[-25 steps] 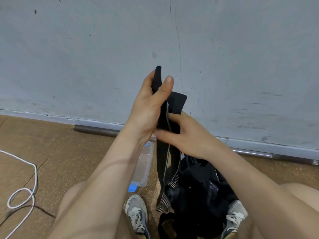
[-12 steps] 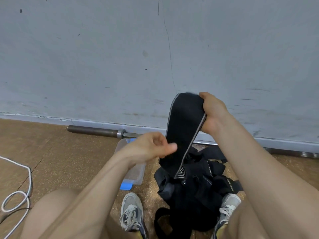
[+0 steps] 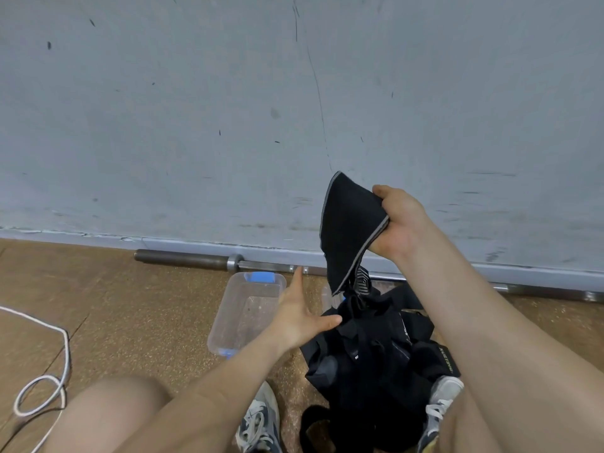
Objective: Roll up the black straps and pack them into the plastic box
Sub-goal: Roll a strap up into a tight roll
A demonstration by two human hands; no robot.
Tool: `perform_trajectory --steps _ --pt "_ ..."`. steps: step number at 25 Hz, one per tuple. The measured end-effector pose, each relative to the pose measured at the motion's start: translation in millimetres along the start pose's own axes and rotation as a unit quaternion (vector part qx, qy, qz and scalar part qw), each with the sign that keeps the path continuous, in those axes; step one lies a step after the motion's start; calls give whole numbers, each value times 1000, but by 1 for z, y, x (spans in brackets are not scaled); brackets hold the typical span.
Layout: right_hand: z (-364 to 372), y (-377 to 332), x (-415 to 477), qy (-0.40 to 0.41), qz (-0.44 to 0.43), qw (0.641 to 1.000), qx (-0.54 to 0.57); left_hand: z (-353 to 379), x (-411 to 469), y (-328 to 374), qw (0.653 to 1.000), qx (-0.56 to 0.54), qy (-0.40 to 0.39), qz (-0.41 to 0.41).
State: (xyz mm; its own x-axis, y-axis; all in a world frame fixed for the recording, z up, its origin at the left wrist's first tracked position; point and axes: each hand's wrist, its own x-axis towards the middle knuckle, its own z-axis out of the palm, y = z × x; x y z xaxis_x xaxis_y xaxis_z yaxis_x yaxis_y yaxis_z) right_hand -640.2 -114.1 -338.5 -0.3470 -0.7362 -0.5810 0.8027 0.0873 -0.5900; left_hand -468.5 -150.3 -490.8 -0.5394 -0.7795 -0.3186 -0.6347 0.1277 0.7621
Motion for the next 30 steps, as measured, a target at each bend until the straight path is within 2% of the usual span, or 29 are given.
perform_trajectory --steps 2,6,7,8,9,10,11,12,13,14,15,16,18,19,20,22,23,27,30 --pt "0 -1 -4 -9 2 999 33 5 9 0 999 31 14 17" --pt "-9 -6 -9 -5 -12 997 71 -2 14 8 994 -6 68 89" --pt "-13 -8 -7 9 -21 999 44 -13 12 16 991 -29 103 77" --pt "-20 -12 -3 39 -40 998 -31 -28 13 25 986 -61 148 49" --pt "-26 -15 0 66 -67 979 -178 -48 14 35 977 -111 181 17" --pt "-33 -17 0 83 -85 919 -376 -70 12 46 964 -182 193 -6" --pt "-38 -17 0 79 -86 825 -553 -93 9 55 950 -251 187 -23" --pt "-43 -14 -1 62 -72 725 -682 -113 2 64 934 -308 175 -34" --pt "-45 -9 -2 48 -55 658 -749 -128 -7 71 919 -357 163 -44" --pt "-48 -5 -2 36 -56 631 -773 -137 -16 78 905 -394 152 -54" --pt "-46 -1 -4 20 -83 629 -772 -141 -23 83 897 -411 149 -63" --pt "-43 3 -7 -6 -127 650 -749 -141 -29 89 899 -405 150 -70" --pt "-31 16 -11 -63 -204 723 -657 -137 -40 102 921 -364 117 -78" --pt "-22 24 -17 -109 -212 734 -636 -134 -43 108 927 -359 81 -78" --pt "-13 32 -21 -161 -207 716 -647 -132 -47 113 925 -371 41 -75" --pt "-5 49 -16 -228 -206 677 -669 -131 -53 117 909 -412 -22 -51" --pt "-3 53 -12 -247 -212 683 -654 -133 -56 116 901 -431 -47 -28" --pt "6 51 -18 -336 -162 784 -497 -142 -53 105 833 -522 -157 94" --pt "10 54 -21 -347 -166 805 -452 -144 -52 101 807 -563 -146 108"
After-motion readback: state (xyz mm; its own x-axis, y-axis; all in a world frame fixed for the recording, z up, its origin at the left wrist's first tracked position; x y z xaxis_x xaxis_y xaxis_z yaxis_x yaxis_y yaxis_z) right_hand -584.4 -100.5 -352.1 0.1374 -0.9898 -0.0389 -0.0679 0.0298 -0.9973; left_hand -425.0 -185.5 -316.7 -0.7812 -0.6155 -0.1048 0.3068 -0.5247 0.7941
